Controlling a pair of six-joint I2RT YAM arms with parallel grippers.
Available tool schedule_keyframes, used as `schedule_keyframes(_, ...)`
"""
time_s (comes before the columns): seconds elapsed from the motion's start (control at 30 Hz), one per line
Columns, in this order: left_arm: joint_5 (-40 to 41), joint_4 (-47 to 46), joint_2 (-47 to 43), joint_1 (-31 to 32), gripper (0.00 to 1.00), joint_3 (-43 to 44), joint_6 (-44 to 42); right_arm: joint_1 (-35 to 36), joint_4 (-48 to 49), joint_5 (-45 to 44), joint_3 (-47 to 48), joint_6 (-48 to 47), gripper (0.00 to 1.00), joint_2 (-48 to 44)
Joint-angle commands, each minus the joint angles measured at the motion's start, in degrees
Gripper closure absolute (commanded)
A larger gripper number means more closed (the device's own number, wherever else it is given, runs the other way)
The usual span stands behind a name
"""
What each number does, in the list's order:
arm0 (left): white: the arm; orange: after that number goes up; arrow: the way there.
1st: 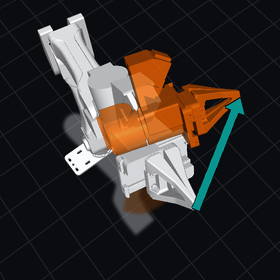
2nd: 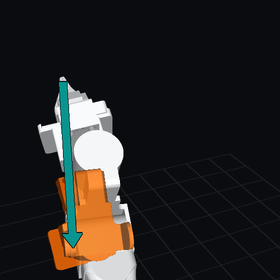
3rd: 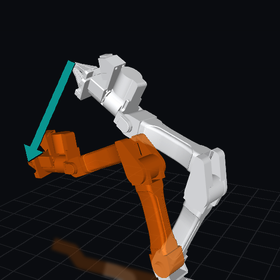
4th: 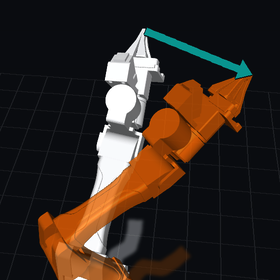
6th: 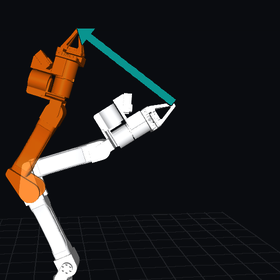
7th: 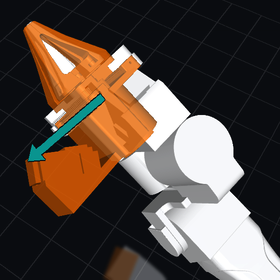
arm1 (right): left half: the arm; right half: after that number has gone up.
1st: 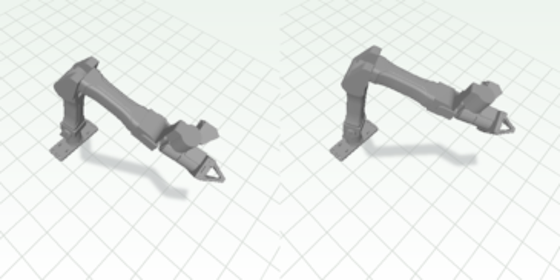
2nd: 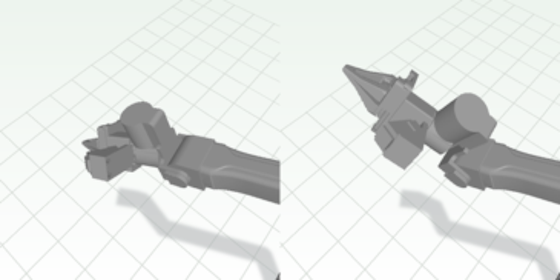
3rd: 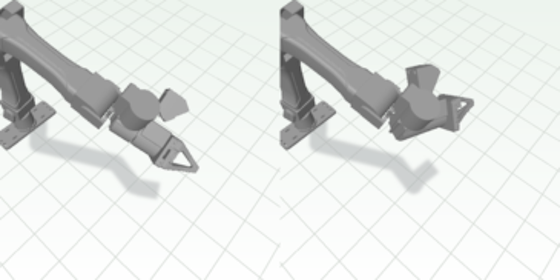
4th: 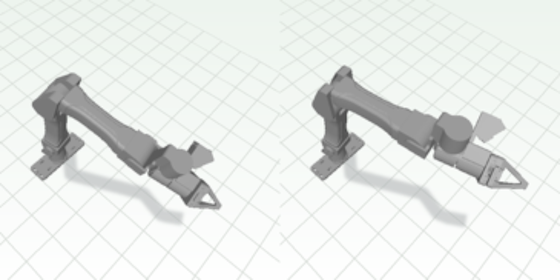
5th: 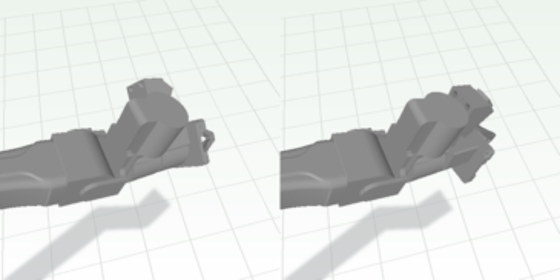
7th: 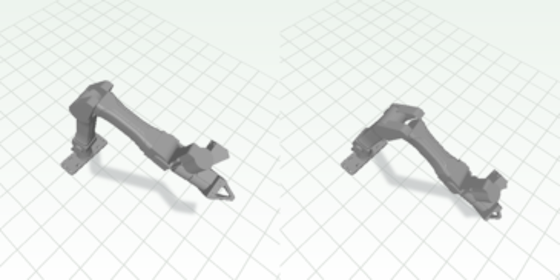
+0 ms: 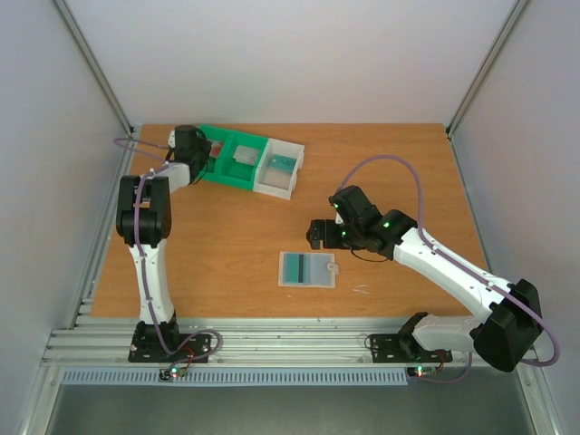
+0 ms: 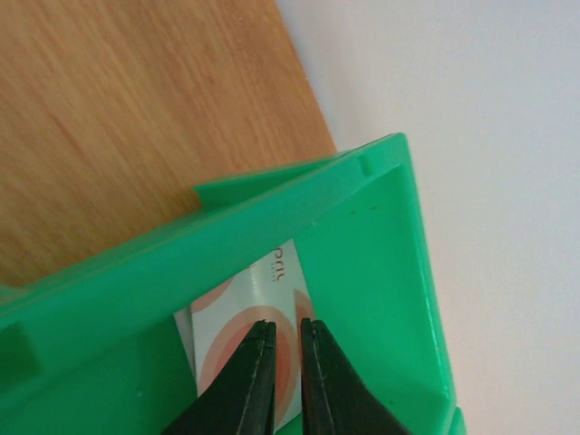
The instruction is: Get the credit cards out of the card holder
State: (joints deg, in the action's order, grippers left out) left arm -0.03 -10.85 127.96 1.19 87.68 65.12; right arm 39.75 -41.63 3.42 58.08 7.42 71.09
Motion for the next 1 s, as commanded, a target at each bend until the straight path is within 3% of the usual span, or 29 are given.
schedule_keyframes(0.0, 0.30, 1.49, 0.10, 0.04, 0.91, 0.30, -0.94, -0.29, -0.17, -0.61, 1.15, -0.17, 0.02, 0.16)
schedule_keyframes(0.43, -2.15, 5.49, -4.01, -0.05, 0.87, -2.12, -4.30, -0.29, 0.05, 0.72, 0.19, 0.78, 0.02, -0.96)
schedule_keyframes(0.6, -1.73, 10.44, -6.27, 0.04, 0.99, -1.83, -7.66, -0.28, 0.14, 1.46, -0.15, 1.15, 0.02, -1.28)
schedule_keyframes(0.97, -3.05, 22.81, -7.49, 0.04, 1.00, 0.80, -11.97, -0.31, 0.70, 2.91, -1.30, 2.16, 0.01, -1.63)
